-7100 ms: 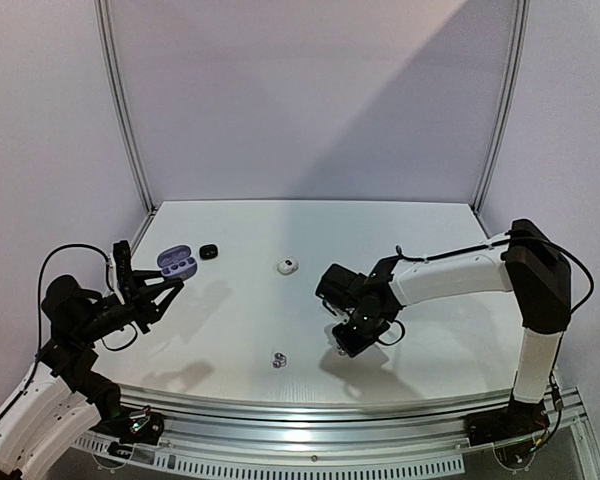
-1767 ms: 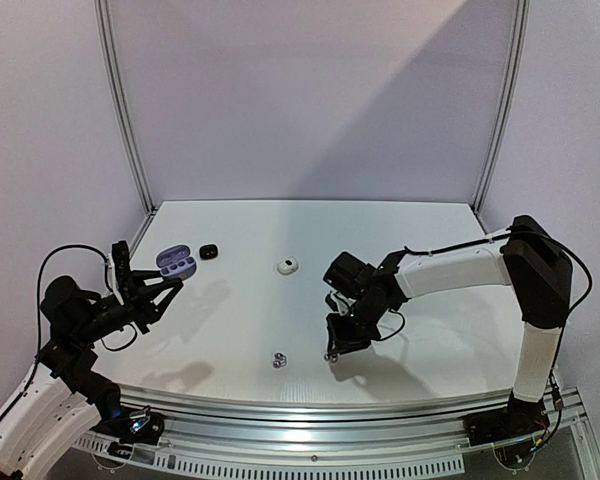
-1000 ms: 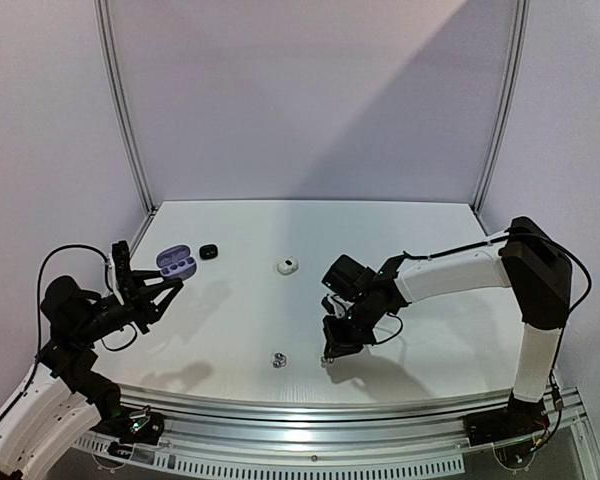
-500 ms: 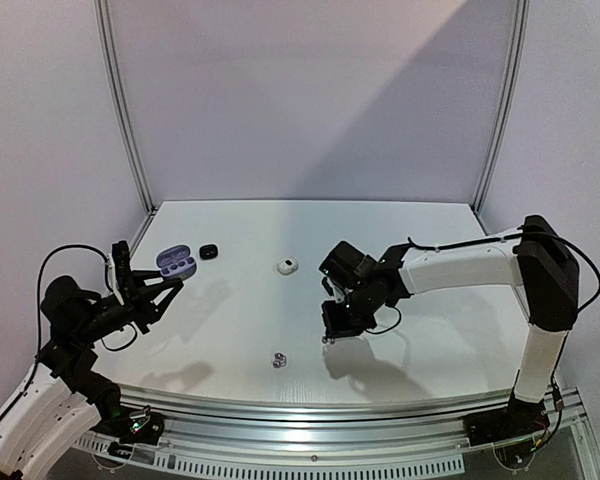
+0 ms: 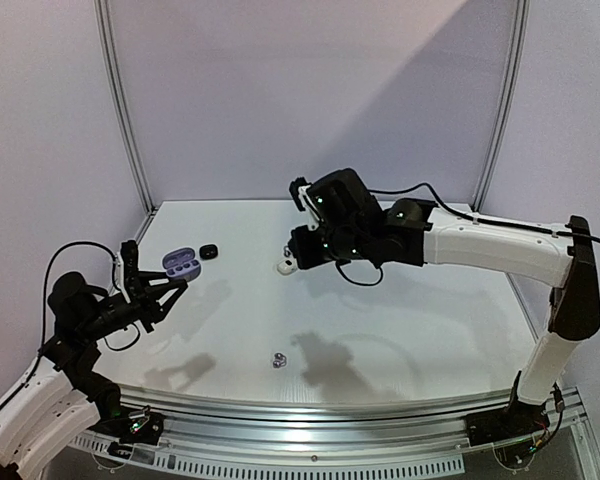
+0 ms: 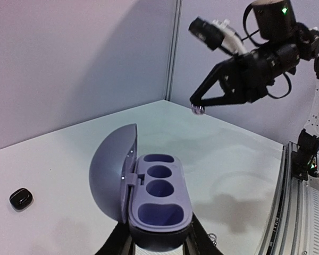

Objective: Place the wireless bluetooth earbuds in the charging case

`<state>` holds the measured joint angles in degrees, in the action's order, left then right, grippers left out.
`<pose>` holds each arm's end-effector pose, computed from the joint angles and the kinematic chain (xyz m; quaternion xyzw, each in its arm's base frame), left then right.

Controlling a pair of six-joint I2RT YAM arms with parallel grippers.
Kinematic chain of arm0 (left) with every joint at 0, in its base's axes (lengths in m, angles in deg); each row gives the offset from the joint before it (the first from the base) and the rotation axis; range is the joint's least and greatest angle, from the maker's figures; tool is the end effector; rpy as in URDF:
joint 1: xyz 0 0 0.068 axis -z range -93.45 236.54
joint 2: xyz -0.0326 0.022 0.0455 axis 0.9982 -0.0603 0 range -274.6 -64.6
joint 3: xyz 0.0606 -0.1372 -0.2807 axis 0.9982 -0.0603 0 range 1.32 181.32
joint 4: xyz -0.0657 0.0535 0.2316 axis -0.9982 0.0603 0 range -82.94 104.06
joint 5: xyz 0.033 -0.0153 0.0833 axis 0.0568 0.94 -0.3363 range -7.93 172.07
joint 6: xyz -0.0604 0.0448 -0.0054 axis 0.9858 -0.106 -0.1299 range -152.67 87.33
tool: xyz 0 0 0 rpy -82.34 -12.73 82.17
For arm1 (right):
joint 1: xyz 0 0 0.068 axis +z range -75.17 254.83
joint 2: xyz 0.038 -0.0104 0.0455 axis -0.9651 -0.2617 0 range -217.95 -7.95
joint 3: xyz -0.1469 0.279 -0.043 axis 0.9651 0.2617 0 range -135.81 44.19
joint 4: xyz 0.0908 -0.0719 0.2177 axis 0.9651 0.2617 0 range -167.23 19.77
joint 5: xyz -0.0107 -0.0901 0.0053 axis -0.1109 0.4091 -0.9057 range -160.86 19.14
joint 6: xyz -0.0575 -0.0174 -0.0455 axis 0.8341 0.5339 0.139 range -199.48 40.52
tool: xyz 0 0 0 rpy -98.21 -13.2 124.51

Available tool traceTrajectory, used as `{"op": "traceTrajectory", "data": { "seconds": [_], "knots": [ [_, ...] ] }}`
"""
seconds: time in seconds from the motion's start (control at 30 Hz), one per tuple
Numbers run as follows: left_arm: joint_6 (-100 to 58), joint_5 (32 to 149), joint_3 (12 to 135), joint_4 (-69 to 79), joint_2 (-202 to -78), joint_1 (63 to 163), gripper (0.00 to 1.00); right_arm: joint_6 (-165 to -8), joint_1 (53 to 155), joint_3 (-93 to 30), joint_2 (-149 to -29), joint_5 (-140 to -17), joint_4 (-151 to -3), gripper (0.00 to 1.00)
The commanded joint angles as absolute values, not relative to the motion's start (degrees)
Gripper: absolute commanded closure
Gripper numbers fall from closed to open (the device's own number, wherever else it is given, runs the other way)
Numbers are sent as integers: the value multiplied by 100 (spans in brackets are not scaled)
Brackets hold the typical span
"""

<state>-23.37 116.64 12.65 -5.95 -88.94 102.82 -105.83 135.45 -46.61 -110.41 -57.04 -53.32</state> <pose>0.0859 -0.0626 0.2485 0.2508 0.6610 -0.3544 0.6120 0.2260 0.3707 0.3505 -0.2075 0.8598 0.2349 0.4031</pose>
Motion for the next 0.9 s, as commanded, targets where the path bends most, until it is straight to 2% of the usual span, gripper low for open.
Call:
{"op": "traceTrajectory", "data": {
  "seconds": [0.0,0.4,0.67,0.87],
  "knots": [
    [-2423,11599,1609,-958,-9244,10230,100,-9728,13777,-5142,-10893,-5327,-5809,96],
    [-2225,11429,2849,-594,-9826,10366,100,-8355,14429,-6035,-10617,-4636,-6572,97],
    [-2991,11549,3755,-701,-10557,10647,100,-7756,14513,-6900,-10852,-4774,-6718,97],
    [-2820,11517,4172,-1442,-11417,10758,100,-6992,14512,-7253,-11134,-4773,-7061,98]
  ]
}}
